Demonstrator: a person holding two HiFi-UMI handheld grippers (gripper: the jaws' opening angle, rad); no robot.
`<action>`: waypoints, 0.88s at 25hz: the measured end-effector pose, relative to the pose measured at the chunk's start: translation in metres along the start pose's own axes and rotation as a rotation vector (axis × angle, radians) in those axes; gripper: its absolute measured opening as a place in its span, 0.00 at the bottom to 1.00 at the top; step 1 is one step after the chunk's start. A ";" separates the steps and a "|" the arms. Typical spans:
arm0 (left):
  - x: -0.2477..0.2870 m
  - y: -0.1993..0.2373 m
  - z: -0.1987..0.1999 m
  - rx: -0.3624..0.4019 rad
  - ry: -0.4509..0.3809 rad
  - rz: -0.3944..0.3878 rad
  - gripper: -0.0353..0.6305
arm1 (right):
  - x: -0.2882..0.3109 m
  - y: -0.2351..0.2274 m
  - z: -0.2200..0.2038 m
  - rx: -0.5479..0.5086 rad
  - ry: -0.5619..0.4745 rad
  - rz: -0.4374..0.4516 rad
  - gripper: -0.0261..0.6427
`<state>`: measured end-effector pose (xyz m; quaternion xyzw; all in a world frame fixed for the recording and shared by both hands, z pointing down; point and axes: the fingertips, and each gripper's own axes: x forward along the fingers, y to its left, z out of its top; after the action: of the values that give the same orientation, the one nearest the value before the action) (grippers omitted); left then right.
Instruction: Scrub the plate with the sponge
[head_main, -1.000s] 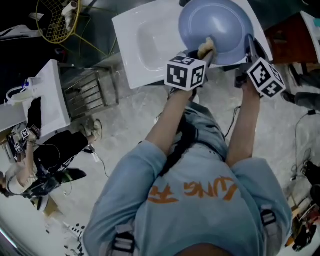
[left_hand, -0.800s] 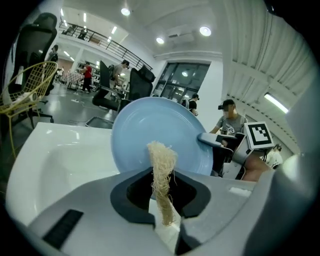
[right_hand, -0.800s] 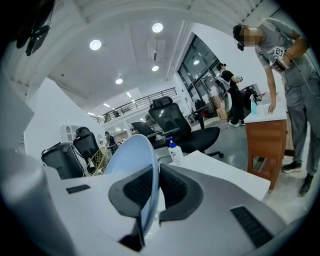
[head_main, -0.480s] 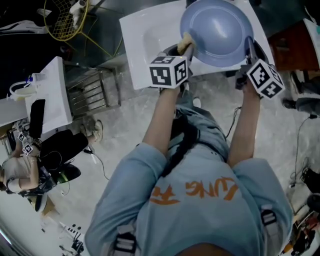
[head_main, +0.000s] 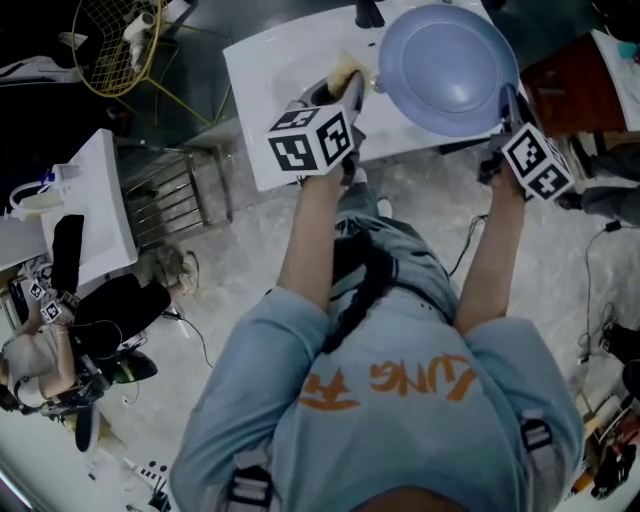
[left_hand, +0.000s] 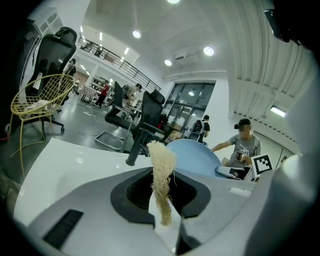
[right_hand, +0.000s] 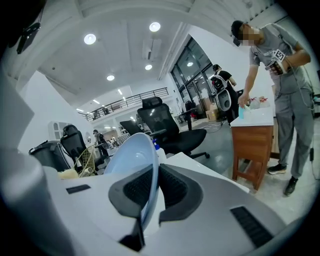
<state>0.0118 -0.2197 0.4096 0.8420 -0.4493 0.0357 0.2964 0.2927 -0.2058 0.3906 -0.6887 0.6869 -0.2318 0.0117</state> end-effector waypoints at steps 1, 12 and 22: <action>0.000 0.006 -0.003 -0.016 0.003 0.008 0.13 | 0.000 -0.006 -0.003 0.001 0.019 -0.018 0.07; 0.018 0.063 -0.023 -0.113 0.071 0.040 0.13 | 0.032 -0.020 -0.063 0.066 0.277 -0.134 0.07; 0.064 0.079 -0.033 -0.031 0.153 0.029 0.13 | 0.066 -0.035 -0.112 0.134 0.448 -0.212 0.08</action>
<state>-0.0049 -0.2827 0.4950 0.8256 -0.4379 0.0973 0.3424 0.2846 -0.2334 0.5219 -0.6860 0.5795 -0.4235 -0.1195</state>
